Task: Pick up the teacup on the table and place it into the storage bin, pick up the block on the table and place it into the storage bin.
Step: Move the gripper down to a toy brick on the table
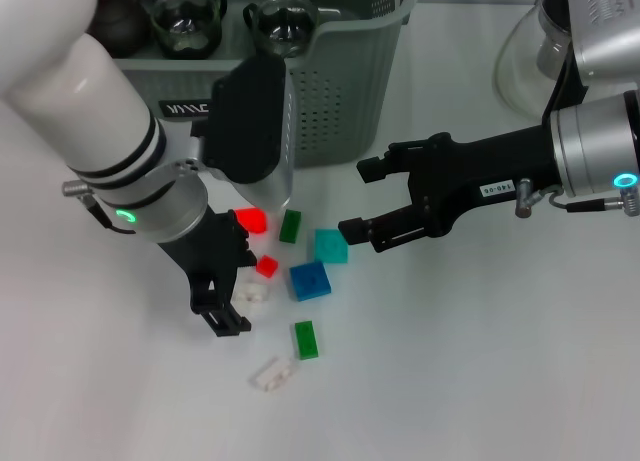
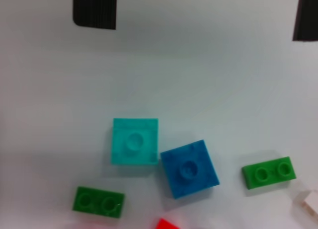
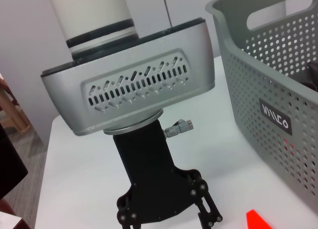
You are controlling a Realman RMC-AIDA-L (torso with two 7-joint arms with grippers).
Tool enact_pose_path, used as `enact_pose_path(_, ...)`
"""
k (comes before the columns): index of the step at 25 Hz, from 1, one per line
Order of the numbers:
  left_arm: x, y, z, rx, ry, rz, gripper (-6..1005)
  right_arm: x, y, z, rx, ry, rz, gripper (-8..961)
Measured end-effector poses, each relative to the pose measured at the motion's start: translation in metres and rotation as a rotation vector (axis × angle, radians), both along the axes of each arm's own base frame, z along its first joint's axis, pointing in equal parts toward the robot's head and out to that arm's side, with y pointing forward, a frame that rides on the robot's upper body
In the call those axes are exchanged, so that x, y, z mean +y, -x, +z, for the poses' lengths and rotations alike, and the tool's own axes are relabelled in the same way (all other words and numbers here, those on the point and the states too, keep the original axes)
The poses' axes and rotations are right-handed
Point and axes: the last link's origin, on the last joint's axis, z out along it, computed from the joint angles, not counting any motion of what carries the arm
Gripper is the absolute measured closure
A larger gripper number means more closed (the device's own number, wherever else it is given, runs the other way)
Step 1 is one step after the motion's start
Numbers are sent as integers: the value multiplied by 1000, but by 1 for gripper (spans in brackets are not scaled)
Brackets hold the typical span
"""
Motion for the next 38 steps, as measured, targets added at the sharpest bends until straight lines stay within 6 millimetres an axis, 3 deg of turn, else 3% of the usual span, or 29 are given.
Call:
enact_pose_path(12, 0, -3, -5, 14, 17, -4, 224, 0, -7, -4, -4, -4, 8, 8)
enact_pose_path(17, 2, -2, -5, 16, 9, 10, 409, 1, -11, -5, -7, -25, 9, 8)
enact_pose_path(38, 4, 0, -10, 14, 1, 6, 498, 0, -14, -7, -9, -27, 15, 8)
